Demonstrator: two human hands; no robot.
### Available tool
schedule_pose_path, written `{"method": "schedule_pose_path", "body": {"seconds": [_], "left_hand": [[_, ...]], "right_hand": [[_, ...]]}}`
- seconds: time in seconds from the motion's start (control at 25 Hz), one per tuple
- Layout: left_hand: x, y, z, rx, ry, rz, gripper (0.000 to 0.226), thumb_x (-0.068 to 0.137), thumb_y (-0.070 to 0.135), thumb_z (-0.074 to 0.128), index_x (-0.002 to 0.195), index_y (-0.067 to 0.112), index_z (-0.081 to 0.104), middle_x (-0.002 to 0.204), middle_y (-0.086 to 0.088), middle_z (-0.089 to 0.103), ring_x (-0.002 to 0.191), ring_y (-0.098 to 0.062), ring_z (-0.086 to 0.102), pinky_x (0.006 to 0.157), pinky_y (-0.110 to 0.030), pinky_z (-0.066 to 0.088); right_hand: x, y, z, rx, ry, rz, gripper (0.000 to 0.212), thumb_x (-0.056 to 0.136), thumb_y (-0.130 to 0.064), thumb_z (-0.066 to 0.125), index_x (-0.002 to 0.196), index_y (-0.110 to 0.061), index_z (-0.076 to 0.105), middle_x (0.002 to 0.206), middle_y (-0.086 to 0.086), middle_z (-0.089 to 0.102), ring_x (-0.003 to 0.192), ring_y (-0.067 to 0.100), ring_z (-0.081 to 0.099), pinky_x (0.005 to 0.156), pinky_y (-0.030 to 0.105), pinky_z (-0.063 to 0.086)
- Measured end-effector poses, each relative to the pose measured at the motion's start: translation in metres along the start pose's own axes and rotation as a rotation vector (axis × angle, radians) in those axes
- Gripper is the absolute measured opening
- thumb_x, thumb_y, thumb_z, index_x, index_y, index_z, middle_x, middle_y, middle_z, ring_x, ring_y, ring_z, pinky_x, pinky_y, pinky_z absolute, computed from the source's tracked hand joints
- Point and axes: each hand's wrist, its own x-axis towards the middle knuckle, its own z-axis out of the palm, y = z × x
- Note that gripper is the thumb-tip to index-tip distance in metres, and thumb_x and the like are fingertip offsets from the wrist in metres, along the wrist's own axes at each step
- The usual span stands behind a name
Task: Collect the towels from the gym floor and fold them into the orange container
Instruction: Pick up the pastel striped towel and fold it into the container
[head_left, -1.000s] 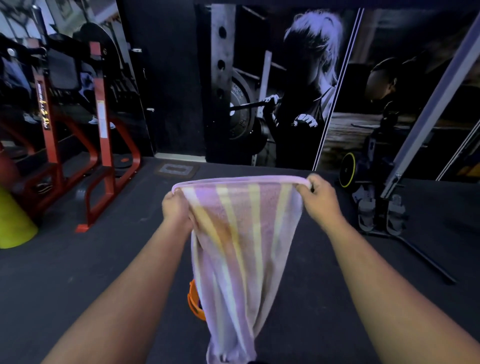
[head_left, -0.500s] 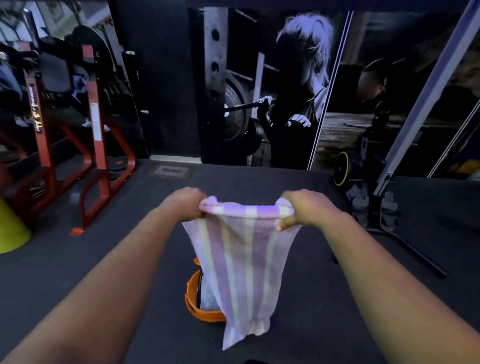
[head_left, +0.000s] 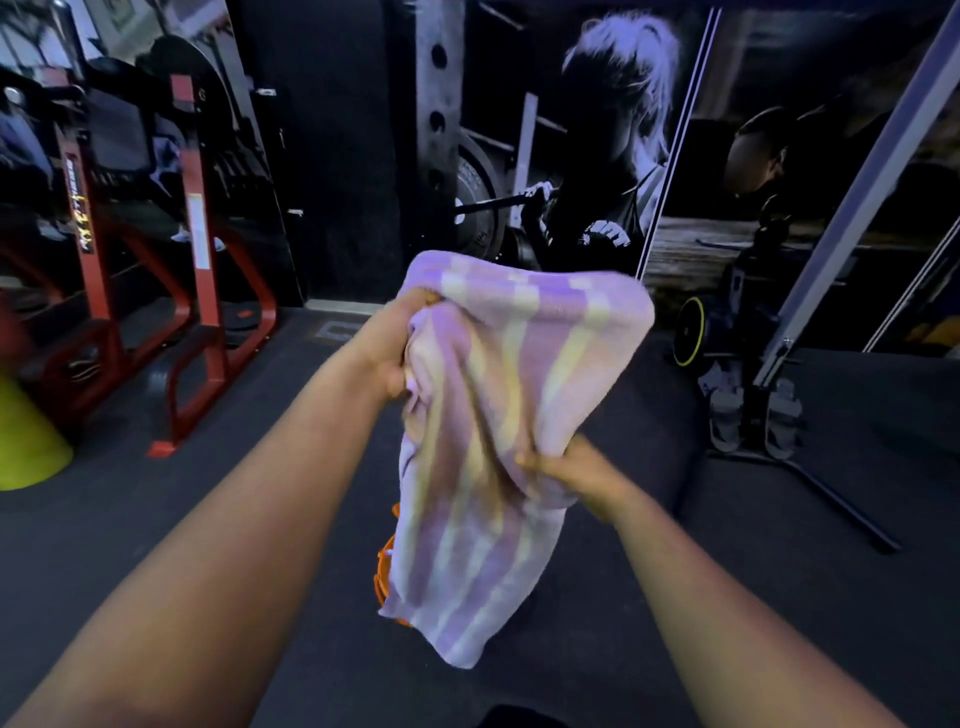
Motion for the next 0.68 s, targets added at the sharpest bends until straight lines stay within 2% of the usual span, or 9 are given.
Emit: {"method": "schedule_pose_path", "body": {"seconds": [0.04,0.08,0.16,0.28,0.36,0.48,0.52,0.6,0.68], "left_hand": [[-0.003,0.010,0.001,-0.091,-0.031,0.054,0.031,0.096,0.036,0.059,0.101,0.007,0.069,0.087,-0.011,0.070,0.089,-0.025,0.068,0.081,-0.036,0.058],[-0.004,0.013,-0.005,-0.176,-0.044,0.126,0.039,0.097,0.040,0.058,0.112,0.006,0.067,0.097,-0.012,0.070,0.097,-0.025,0.066,0.087,-0.037,0.056],[-0.008,-0.015,-0.027,-0.264,-0.097,0.117,0.058,0.096,0.058,0.046,0.125,0.013,0.070,0.115,-0.010,0.071,0.110,-0.024,0.066,0.095,-0.036,0.052],[-0.027,-0.134,-0.060,-0.117,0.020,-0.218,0.081,0.082,0.076,0.046,0.134,0.018,0.067,0.126,-0.012,0.071,0.122,-0.030,0.065,0.099,-0.042,0.052],[-0.042,-0.182,-0.067,-0.062,-0.056,-0.356,0.095,0.071,0.082,0.060,0.139,0.017,0.061,0.132,-0.016,0.068,0.124,-0.033,0.064,0.101,-0.046,0.052],[-0.045,-0.179,-0.067,-0.087,0.001,-0.215,0.076,0.063,0.047,0.093,0.124,0.007,0.071,0.127,-0.025,0.067,0.106,-0.033,0.072,0.085,-0.043,0.060],[-0.044,-0.169,-0.068,-0.085,0.069,-0.145,0.061,0.069,0.034,0.092,0.119,0.005,0.073,0.122,-0.026,0.069,0.098,-0.032,0.074,0.078,-0.041,0.061],[-0.041,-0.144,-0.065,-0.116,0.118,-0.031,0.045,0.080,0.025,0.081,0.119,0.004,0.072,0.115,-0.024,0.073,0.093,-0.029,0.075,0.074,-0.039,0.061],[-0.032,-0.121,-0.062,-0.177,0.109,0.047,0.041,0.089,0.026,0.071,0.124,0.003,0.068,0.114,-0.021,0.073,0.098,-0.029,0.074,0.079,-0.042,0.061]], "right_hand": [[-0.003,0.009,0.011,-0.099,-0.062,0.052,0.048,0.066,-0.042,0.087,0.105,-0.017,0.074,0.107,0.003,0.076,0.096,0.015,0.072,0.095,0.045,0.056],[-0.002,0.010,0.019,-0.048,-0.052,0.054,0.039,0.070,-0.036,0.084,0.100,-0.013,0.076,0.099,0.006,0.077,0.090,0.019,0.071,0.090,0.046,0.056],[0.003,-0.011,0.029,0.224,0.039,0.034,0.029,0.080,-0.022,0.077,0.105,-0.007,0.074,0.096,0.014,0.075,0.091,0.029,0.069,0.086,0.046,0.054],[0.015,-0.047,0.022,0.394,0.136,0.026,0.026,0.093,-0.018,0.069,0.117,-0.007,0.070,0.106,0.016,0.075,0.100,0.030,0.072,0.092,0.046,0.056],[0.025,-0.055,0.016,0.359,0.185,0.044,0.025,0.094,-0.022,0.069,0.118,-0.013,0.069,0.105,0.013,0.076,0.103,0.028,0.073,0.092,0.044,0.058],[0.031,-0.057,0.002,0.441,0.246,0.088,0.030,0.092,-0.018,0.071,0.120,-0.013,0.064,0.102,0.012,0.073,0.093,0.023,0.074,0.085,0.039,0.060],[0.029,-0.055,-0.006,0.569,0.222,0.073,0.030,0.089,-0.019,0.073,0.117,-0.010,0.065,0.102,0.012,0.073,0.091,0.021,0.074,0.083,0.037,0.060],[0.025,-0.035,-0.024,0.722,0.125,-0.030,0.049,0.083,-0.028,0.078,0.125,-0.010,0.062,0.117,0.014,0.071,0.106,0.024,0.071,0.089,0.039,0.059],[0.013,-0.006,-0.022,0.339,0.078,0.032,0.066,0.071,-0.040,0.089,0.129,-0.021,0.062,0.129,0.013,0.067,0.115,0.026,0.068,0.092,0.043,0.059]]}}
